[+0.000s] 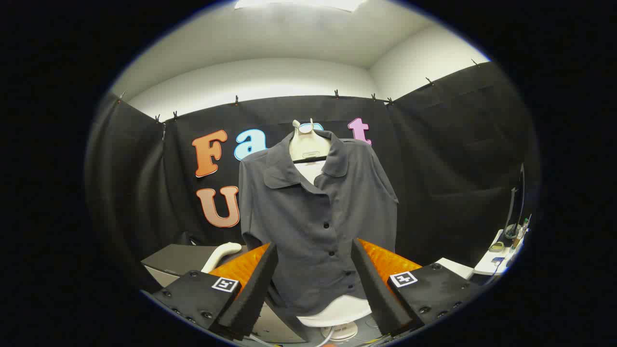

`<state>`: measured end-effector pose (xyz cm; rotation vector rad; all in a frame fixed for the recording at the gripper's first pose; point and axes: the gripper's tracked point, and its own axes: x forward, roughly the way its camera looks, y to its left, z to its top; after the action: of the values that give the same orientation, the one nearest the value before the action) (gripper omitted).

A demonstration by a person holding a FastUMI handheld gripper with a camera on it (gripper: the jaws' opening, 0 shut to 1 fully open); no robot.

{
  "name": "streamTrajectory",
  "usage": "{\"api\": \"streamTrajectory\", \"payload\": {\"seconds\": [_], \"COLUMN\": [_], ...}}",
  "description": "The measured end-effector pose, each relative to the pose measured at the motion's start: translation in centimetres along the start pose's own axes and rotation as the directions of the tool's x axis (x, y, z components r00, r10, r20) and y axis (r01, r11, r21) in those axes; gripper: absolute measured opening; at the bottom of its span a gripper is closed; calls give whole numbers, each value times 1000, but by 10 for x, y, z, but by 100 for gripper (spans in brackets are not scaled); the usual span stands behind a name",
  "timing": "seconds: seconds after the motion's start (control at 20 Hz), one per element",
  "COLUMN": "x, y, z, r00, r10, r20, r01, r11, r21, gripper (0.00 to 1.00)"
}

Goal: Iron the clothes twice with a garment steamer, once on the left side and once on the right side.

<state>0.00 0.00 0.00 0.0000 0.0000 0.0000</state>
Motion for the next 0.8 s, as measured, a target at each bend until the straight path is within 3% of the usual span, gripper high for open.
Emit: {"api": "streamTrajectory", "payload": {"seconds": [0.8], "x": [4], "y": [-1], "z": [-4], "r00": [1000], "r10": [-18], "r20": [-8], "r01": [18], "r11": [1000], "r21": [-18], "gripper": [98]}}
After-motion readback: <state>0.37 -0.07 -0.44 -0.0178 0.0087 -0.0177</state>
